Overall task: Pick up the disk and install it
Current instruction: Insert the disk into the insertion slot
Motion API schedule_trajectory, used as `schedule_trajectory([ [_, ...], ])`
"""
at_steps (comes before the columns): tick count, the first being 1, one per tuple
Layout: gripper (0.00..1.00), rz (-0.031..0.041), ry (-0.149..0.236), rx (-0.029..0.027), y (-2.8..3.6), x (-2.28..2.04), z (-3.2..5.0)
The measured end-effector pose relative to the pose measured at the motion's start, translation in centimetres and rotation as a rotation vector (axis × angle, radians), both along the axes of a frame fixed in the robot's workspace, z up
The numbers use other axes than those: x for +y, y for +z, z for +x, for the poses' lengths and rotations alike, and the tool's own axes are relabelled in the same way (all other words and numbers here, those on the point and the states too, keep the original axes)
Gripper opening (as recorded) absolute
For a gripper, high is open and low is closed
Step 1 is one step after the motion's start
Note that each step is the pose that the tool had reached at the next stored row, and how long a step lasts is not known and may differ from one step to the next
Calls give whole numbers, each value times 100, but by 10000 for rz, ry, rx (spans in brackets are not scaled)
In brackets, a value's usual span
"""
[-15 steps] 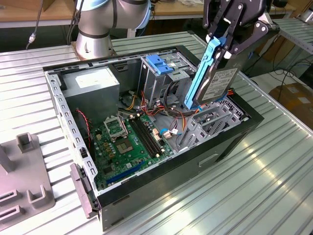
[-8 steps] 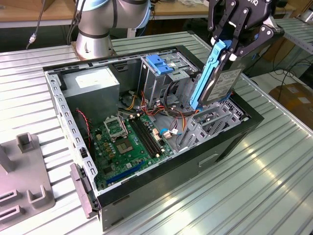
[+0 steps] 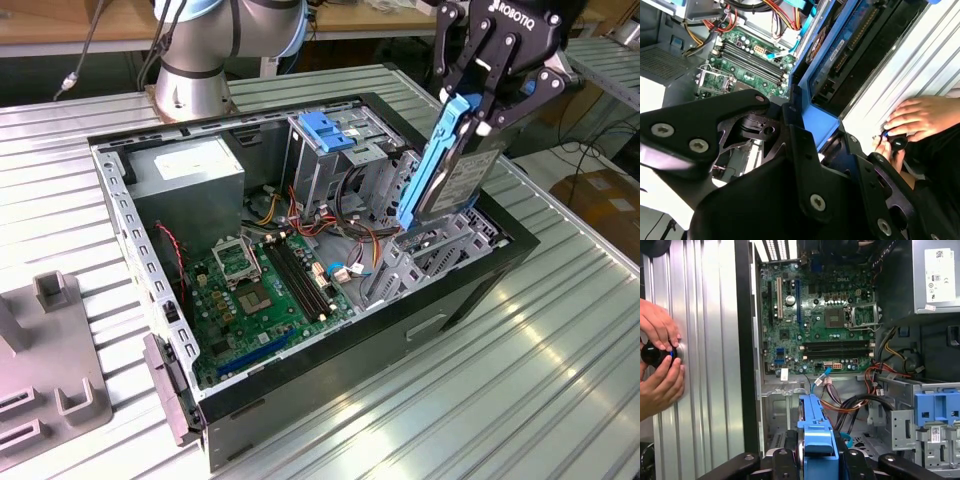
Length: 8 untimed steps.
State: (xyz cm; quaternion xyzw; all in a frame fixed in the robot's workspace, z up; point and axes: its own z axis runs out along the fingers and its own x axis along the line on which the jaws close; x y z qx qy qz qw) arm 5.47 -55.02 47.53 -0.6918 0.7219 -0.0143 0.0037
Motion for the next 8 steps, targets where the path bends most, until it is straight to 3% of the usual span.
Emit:
schedule_trajectory([
  [3, 37, 1, 2, 0, -55, -50, 0],
  [6, 37, 1, 4, 1, -89, -65, 2],
  [8, 37, 51, 5, 0, -108, -89, 7],
])
